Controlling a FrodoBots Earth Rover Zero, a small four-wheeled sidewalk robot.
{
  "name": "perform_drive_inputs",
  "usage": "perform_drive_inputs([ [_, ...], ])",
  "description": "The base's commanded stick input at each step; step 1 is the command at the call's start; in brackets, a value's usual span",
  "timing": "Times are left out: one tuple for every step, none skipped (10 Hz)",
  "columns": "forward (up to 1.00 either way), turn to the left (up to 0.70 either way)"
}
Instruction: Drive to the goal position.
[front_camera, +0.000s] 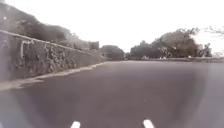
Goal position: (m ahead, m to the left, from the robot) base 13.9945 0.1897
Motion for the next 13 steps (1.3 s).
perform_drive_inputs([
  [0.50, 0.00],
  [0.50, 0.00],
  [0.50, 0.00],
  [0.50, 0.00],
  [0.50, 0.00],
  [0.50, 0.00],
  [0.50, 0.00],
  [0.50, 0.00],
  [0.50, 0.00],
  [0.50, 0.00],
  [0.50, 0.00],
  [0.50, 0.00],
  [0.50, 0.00],
])
